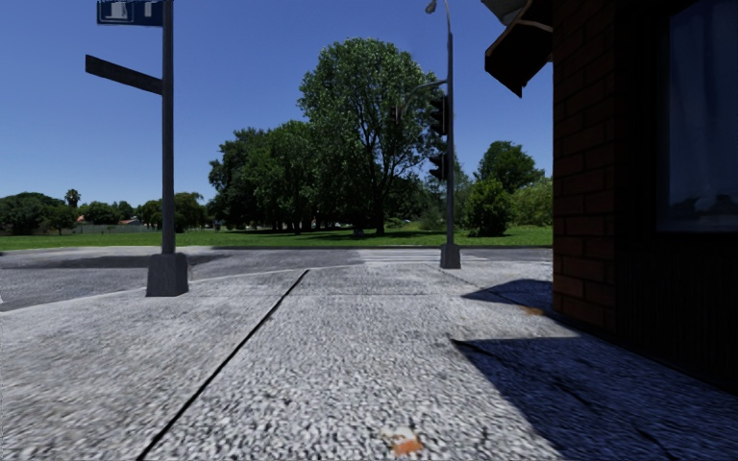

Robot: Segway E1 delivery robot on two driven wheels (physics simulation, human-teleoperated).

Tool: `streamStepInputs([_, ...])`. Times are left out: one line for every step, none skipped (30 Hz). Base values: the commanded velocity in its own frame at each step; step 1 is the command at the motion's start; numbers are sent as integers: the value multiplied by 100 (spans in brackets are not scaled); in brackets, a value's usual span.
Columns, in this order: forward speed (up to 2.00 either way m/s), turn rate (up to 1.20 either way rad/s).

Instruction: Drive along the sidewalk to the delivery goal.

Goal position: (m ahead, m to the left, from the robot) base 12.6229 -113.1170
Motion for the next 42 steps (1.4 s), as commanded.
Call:
streamStepInputs([200,0])
streamStepInputs([200,0])
streamStepInputs([200,0])
streamStepInputs([200,0])
streamStepInputs([200,0])
streamStepInputs([200,0])
streamStepInputs([200,0])
streamStepInputs([200,0])
streamStepInputs([200,0])
streamStepInputs([200,0])
streamStepInputs([200,0])
streamStepInputs([200,0])
streamStepInputs([200,0])
streamStepInputs([200,0])
streamStepInputs([200,0])
streamStepInputs([200,-3])
streamStepInputs([200,-17])
streamStepInputs([200,-32])
streamStepInputs([200,-32])
streamStepInputs([200,-41])
streamStepInputs([200,-49])
streamStepInputs([200,-53])
streamStepInputs([200,-53])
streamStepInputs([200,-54])
streamStepInputs([200,-54])
streamStepInputs([200,-54])
streamStepInputs([200,-51])
streamStepInputs([200,-51])
streamStepInputs([200,-50])
streamStepInputs([200,-50])
streamStepInputs([200,-50])
streamStepInputs([200,-50])
streamStepInputs([200,-48])
streamStepInputs([200,-42])
streamStepInputs([200,-41])
streamStepInputs([200,-41])
streamStepInputs([200,-41])
streamStepInputs([200,-41])
streamStepInputs([200,-41])
streamStepInputs([200,-41])
streamStepInputs([200,-41])
streamStepInputs([200,-41])
